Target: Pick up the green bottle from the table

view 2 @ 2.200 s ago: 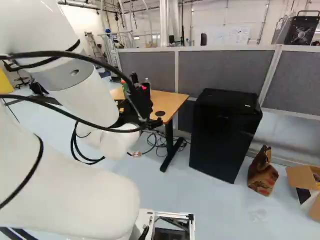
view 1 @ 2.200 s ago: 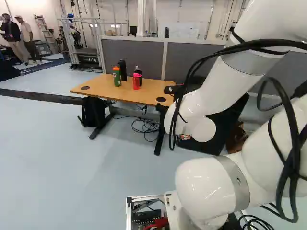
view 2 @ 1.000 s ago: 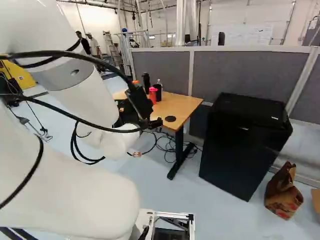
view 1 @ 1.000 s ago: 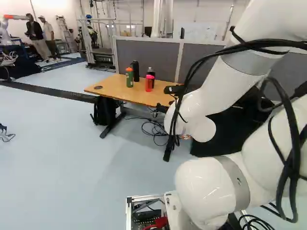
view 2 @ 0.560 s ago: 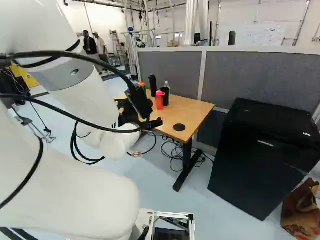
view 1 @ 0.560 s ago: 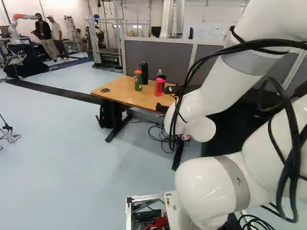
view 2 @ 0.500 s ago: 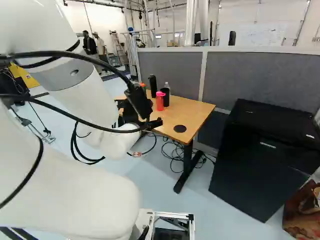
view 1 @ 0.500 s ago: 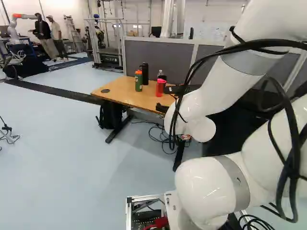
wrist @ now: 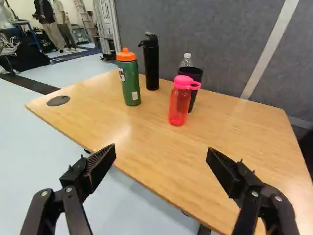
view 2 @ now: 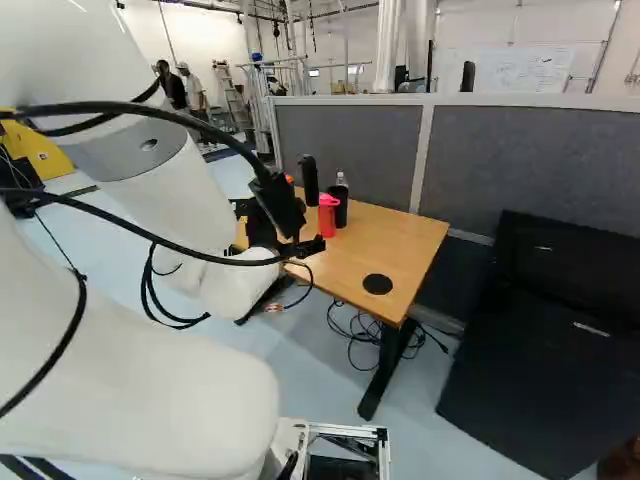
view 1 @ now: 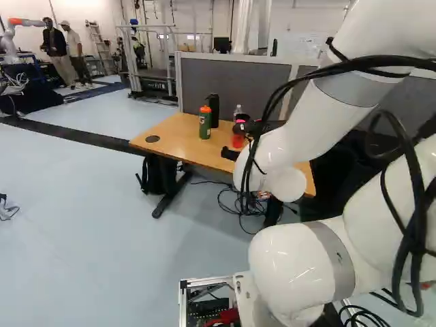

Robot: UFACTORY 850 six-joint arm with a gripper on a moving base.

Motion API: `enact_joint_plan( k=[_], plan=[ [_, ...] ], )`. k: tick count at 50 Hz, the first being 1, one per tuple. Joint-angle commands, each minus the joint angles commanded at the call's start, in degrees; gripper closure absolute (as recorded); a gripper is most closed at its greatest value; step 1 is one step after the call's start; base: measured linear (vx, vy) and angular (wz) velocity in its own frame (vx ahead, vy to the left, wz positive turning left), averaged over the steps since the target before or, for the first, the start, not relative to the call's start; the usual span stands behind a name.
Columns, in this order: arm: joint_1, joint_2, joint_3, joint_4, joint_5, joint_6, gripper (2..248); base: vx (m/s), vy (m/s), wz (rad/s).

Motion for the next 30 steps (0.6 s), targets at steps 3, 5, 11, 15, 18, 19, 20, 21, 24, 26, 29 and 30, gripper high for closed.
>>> enact_joint_plan(
  k=[3, 5, 11, 15, 18, 19, 20, 21, 24, 26, 29, 30],
  plan=[
    [0.0, 0.0, 0.0, 0.0, 0.0, 0.0, 3, 0.241, 0.137, -0.039],
    [0.0, 0.0, 0.0, 0.0, 0.0, 0.0, 3, 0.253, 0.136, -0.044],
    [0.0, 0.0, 0.0, 0.0, 0.0, 0.0, 3, 0.258, 0.148, -0.040],
    [0.0, 0.0, 0.0, 0.0, 0.0, 0.0, 3, 0.258, 0.143, -0.038],
    [0.0, 0.0, 0.0, 0.0, 0.0, 0.0, 3, 0.256, 0.142, -0.039],
    [0.0, 0.0, 0.0, 0.0, 0.0, 0.0, 3, 0.243, 0.140, -0.033],
    [0.0, 0.0, 0.0, 0.0, 0.0, 0.0, 3, 0.248, 0.140, -0.039],
    [0.7, -1.9, -1.6, 0.0, 0.0, 0.0, 3, 0.222, 0.128, -0.031],
    [1.1, -3.0, -2.5, 0.0, 0.0, 0.0, 3, 0.158, 0.101, 0.041],
    [1.3, -3.7, -3.1, 0.0, 0.0, 0.0, 3, 0.118, 0.057, 0.085],
    [1.7, -4.7, -4.1, 0.0, 0.0, 0.0, 3, 0.069, 0.032, -0.007],
    [1.8, -5.1, -4.4, 0.0, 0.0, 0.0, 3, 0.018, 0.021, -0.046]
  ],
)
